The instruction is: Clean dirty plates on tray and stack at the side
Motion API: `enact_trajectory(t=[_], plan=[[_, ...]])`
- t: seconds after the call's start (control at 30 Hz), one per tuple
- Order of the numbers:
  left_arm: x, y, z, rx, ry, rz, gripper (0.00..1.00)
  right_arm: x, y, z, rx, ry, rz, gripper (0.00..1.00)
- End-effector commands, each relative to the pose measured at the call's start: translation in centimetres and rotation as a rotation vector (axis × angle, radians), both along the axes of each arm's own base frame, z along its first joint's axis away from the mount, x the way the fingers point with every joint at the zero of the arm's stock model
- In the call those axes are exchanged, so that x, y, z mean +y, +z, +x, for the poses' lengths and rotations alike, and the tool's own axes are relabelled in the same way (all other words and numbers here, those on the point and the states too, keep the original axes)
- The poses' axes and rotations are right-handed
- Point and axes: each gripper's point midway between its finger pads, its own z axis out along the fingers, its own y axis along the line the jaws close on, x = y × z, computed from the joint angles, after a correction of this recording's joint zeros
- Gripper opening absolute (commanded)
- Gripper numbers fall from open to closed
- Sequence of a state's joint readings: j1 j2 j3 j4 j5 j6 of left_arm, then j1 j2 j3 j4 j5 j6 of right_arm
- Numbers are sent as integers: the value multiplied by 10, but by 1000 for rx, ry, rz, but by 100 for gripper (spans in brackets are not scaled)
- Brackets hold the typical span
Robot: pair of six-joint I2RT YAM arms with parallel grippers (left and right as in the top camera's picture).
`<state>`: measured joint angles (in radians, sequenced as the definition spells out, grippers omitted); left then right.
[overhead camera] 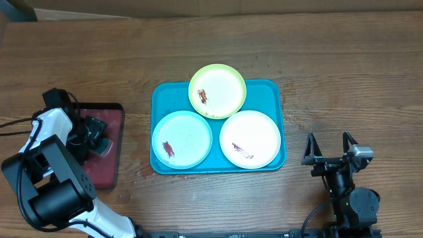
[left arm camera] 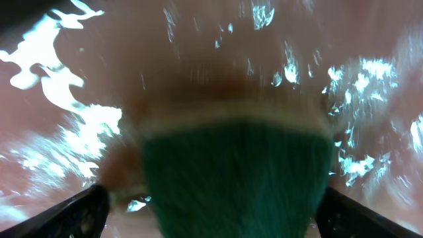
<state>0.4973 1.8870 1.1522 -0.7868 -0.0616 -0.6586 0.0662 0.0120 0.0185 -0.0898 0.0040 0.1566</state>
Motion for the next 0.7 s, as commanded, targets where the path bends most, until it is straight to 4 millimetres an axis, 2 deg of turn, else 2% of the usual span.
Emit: enact_trajectory(t=[0.0,0.03,0.1,0.17,0.23,0.27,0.37,0.4,0.43,0.5,0.53,0.67], plan=[[-37,-17,-11,31,-14,-182,100,-1,-2,0,-4,-6,-4,100],[-39,-17,-11,29,-14,-193,89,-1,-2,0,-4,-6,-4,100],[-40,-16,-10,25,-14,-199,52,-1,-2,0,-4,-6,-4,100],[-40,-17,-10,23,-14,-197,22,-1,-2,0,-4,-6,-4,100],[-37,-17,-8,18,-13,-189,4,-1,-2,0,-4,-6,-4,100],[-36,-17,-8,16,-13,-185,4,-1,-2,0,-4,-6,-4,100],[-36,-17,-7,10,-13,-183,4,-1,-2,0,-4,-6,-4,100],[-36,-17,-6,9,-13,-182,8,-1,-2,0,-4,-6,-4,100],[-36,-17,-6,10,-13,-182,30,-1,-2,0,-4,-6,-4,100],[-37,-17,-6,11,-17,-184,81,-1,-2,0,-4,-6,-4,100],[-39,-17,-6,11,-19,-187,100,-1,-2,0,-4,-6,-4,100],[-40,-17,-8,19,-21,-194,100,-1,-2,0,-4,-6,-4,100]])
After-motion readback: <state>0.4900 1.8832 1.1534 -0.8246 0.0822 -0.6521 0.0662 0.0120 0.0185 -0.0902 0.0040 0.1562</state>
